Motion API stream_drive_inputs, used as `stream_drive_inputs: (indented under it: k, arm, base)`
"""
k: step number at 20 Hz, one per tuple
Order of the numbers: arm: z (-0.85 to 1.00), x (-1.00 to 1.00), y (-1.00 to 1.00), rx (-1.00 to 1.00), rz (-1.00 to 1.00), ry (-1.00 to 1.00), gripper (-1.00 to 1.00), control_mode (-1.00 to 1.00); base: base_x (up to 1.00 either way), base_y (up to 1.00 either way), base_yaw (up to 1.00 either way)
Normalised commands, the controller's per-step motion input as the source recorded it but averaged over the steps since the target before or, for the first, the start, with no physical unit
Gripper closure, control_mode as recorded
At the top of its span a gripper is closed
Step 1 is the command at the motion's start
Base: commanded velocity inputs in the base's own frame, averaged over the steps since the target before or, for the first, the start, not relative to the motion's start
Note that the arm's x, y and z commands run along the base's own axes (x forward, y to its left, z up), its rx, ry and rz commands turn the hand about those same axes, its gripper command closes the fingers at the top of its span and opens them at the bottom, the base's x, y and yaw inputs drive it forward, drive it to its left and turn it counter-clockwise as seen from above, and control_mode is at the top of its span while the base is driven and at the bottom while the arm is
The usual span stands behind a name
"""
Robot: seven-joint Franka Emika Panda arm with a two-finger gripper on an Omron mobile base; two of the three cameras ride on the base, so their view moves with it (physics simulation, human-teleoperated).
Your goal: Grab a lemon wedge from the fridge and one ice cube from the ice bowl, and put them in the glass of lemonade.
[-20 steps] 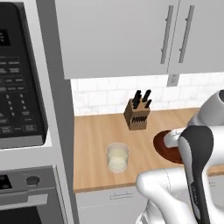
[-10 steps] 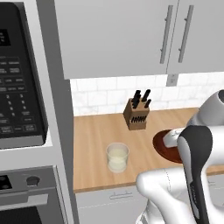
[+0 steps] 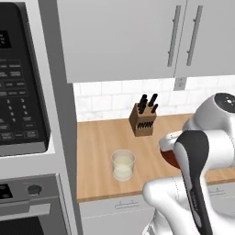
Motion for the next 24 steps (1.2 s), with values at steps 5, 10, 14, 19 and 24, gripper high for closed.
stream_drive_inputs:
  k: [5, 10, 14, 19, 24]
  arm:
    - [-0.22, 0.67, 0.83, 0.0, 0.28, -0.04, 1.0, -1.0]
    - [-0.23, 0.65, 0.78, 0.02, 0.25, 0.04, 1.0, -1.0]
    - [-0.28, 0.28, 0.21, -0.07, 0.01, 0.11, 1.0, -1.0]
    - [-0.41, 0.26, 0.07, -0.08, -0.05, 0.0, 1.0, -1.0]
    - [-0.17, 0.16, 0.0, -0.03, 0.0, 0.0, 1.0, -1.0]
  base:
    - [0.0, 0.0, 0.0]
    - [0.0, 0.0, 0.0]
    - [0.0, 0.0, 0.0]
    - [0.0, 0.0, 0.0]
    - [0.0, 0.0, 0.0]
